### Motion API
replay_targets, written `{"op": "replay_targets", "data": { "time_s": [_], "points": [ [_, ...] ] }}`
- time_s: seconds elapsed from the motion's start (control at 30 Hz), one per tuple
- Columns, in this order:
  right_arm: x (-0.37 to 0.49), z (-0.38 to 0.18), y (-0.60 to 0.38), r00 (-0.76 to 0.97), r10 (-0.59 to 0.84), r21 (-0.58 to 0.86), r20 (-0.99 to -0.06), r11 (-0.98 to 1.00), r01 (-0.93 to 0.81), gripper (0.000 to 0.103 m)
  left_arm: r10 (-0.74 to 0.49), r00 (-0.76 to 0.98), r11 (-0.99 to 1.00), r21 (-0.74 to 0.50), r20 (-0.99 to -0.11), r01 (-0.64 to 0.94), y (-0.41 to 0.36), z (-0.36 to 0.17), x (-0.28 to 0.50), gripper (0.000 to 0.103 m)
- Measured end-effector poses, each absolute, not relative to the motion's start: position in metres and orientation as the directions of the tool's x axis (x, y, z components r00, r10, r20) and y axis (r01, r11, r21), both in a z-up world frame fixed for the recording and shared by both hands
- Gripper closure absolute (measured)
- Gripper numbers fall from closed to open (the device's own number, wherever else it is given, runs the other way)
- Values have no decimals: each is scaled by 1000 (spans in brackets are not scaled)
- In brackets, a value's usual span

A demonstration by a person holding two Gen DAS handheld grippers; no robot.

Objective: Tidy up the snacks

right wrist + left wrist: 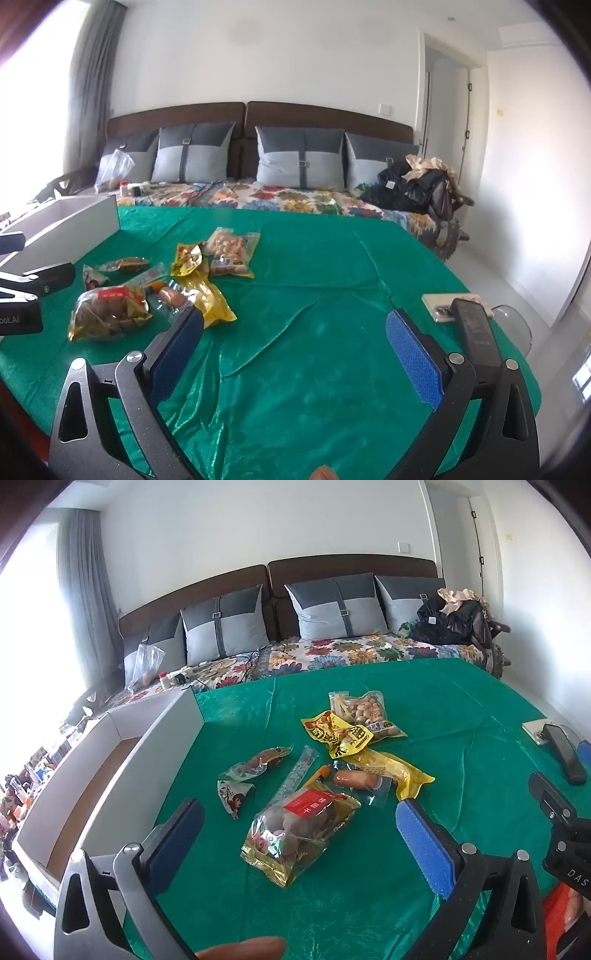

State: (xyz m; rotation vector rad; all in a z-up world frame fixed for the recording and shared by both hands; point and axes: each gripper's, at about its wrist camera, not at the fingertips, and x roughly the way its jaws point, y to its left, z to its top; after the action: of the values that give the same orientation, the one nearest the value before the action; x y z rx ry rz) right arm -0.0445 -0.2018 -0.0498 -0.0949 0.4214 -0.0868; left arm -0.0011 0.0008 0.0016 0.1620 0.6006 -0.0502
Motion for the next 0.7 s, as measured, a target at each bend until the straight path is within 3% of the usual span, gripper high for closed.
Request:
{"op": "replay_targets", "data": {
  "time_s": [0.13, 0.43, 0.7],
  "points": [
    [-46, -51, -199, 913, -102, -125, -395, 991, 56, 2, -20, 827, 991, 99, -563, 91, 13, 5, -4, 0],
    [-49, -61, -194, 922, -106, -191, -372, 981, 36, 2, 104, 845, 942, 326, -524, 86, -3, -9, -14, 0],
    [-49, -67, -181, 921, -88, -230, -379, 973, -1, 2, 56, 801, 969, 225, -597, 100, 12, -19, -18, 0]
  ]
}}
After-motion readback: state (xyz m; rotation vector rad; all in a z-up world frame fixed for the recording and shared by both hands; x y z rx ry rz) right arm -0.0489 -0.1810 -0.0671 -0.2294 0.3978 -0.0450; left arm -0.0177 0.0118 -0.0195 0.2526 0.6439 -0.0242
